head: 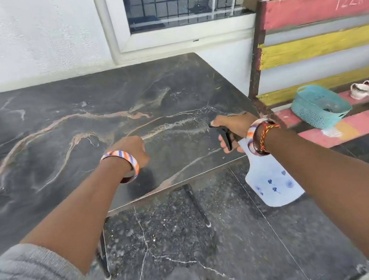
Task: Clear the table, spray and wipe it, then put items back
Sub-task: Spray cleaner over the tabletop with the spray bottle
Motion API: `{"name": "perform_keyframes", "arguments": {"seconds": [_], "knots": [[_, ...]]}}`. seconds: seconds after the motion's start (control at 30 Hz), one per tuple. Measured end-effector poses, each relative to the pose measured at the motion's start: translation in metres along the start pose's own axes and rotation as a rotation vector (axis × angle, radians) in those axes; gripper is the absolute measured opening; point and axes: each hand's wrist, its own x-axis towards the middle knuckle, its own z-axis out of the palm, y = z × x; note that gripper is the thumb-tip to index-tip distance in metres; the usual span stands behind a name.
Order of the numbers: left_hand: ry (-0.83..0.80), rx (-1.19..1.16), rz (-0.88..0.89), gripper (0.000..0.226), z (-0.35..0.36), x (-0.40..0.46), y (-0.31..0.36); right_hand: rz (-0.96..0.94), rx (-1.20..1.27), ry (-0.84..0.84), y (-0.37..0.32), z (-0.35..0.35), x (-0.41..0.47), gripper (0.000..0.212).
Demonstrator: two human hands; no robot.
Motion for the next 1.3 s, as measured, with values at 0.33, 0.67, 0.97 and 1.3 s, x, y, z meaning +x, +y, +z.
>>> {"name": "perform_keyframes", "arguments": {"seconds": [0.33,0.67,0.97,1.3], "knots": [[-0.015,0.131,-0.252,0.027,-0.015,-0.048,-0.127,-0.04,-0.088,-0.226,-0.04,0.145,-0.009,0.026],[0.083,0.093,-0.195,0.028,-0.057,-0.01,-0.224,-0.184,0.124,0.063,-0.15,0.219,0.07,0.026],[0.161,0.019,-0.279,0.029,-0.074,0.013,-0.284,-0.065,-0.001,-0.151,-0.208,0.287,0.121,0.034],[0.184,0.004,-0.533,0.026,-0.066,-0.021,-0.374,-0.247,-0.233,-0.331,-0.229,0.403,0.113,0.035]]}}
